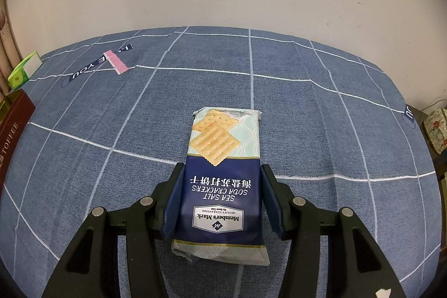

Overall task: Organize snacks
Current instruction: 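Carry the blue candy packet into the gold tin and open the left gripper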

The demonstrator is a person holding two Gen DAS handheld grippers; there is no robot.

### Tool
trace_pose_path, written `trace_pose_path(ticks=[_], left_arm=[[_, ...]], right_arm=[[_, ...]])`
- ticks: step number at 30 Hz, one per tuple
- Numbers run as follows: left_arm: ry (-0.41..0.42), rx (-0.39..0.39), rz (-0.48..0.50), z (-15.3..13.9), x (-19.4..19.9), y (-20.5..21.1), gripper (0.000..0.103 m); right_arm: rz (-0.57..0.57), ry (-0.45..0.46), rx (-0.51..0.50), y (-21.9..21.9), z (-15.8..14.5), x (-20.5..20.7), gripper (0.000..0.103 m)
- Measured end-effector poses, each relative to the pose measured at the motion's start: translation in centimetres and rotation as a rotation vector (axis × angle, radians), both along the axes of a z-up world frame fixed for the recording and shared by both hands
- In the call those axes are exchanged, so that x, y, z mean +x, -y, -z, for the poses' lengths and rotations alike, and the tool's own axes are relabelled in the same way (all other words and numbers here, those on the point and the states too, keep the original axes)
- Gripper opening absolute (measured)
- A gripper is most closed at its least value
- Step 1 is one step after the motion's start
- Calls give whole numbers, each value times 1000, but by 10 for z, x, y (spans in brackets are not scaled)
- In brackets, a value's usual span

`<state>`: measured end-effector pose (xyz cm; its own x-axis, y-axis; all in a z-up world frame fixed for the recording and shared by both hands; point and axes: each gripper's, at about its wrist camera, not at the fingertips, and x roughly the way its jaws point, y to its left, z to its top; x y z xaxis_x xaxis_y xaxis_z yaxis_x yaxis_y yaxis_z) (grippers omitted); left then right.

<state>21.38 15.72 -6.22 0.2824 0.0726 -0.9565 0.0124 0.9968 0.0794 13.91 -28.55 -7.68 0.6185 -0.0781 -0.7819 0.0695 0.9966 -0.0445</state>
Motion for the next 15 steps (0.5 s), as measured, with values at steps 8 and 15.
trace_pose_path(ticks=[8, 15], left_arm=[[2, -45, -4, -4, -5, -3, 35], [36, -43, 7, -18, -18, 1, 40]], right_arm=[[13, 1, -6, 0, 0, -1, 48], [40, -6, -4, -3, -1, -1, 46]])
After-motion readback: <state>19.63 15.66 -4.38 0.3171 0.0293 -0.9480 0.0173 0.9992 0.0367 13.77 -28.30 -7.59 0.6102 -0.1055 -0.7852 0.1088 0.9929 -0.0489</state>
